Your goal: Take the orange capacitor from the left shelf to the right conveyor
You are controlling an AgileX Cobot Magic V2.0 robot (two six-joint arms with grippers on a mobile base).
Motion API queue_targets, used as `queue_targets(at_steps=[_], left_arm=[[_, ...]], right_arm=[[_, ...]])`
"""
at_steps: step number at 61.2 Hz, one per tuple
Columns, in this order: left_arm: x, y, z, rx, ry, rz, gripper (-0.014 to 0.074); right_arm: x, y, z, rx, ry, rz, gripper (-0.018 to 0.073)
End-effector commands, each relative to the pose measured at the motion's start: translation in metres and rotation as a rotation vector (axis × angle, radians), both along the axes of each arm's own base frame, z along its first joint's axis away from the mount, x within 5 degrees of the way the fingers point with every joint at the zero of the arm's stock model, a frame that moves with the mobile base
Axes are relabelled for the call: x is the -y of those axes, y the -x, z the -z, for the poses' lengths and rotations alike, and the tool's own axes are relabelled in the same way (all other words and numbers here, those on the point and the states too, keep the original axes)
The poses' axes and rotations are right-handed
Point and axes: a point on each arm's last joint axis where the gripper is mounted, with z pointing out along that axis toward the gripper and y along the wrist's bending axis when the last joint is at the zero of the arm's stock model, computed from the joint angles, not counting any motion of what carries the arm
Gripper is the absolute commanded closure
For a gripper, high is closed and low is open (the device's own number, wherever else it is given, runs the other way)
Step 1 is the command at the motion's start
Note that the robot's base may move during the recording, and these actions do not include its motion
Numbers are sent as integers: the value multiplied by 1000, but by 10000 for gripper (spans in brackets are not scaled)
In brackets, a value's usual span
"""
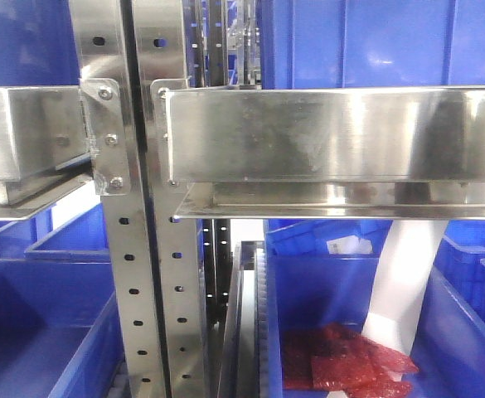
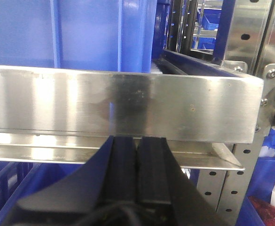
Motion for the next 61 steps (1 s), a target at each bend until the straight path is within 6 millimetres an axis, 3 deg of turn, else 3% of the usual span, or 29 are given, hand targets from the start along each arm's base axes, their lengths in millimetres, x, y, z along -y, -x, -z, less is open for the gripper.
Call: queue_targets(at_steps=[1, 10, 18, 27, 36, 44, 61], left_arm=[[-1, 2, -10, 102, 14, -7, 723], [-1, 2, -10, 102, 14, -7, 723], [-1, 2, -10, 102, 14, -7, 723], [-1, 2, -10, 102, 14, -7, 723], [-1, 2, -10, 102, 14, -7, 723], [-1, 2, -10, 102, 14, -7, 723], [-1, 2, -10, 102, 14, -7, 723]], right_arm=[[2, 34, -29, 117, -5, -7, 446], [5, 79, -22, 152, -10, -20, 446], [11, 116, -3, 131, -8, -14, 446], [16, 148, 10, 116, -8, -4, 446], [21, 178, 11, 167, -16, 2, 446], [23, 192, 10, 216, -23, 3, 446], [23, 193, 10, 216, -23, 3, 446]])
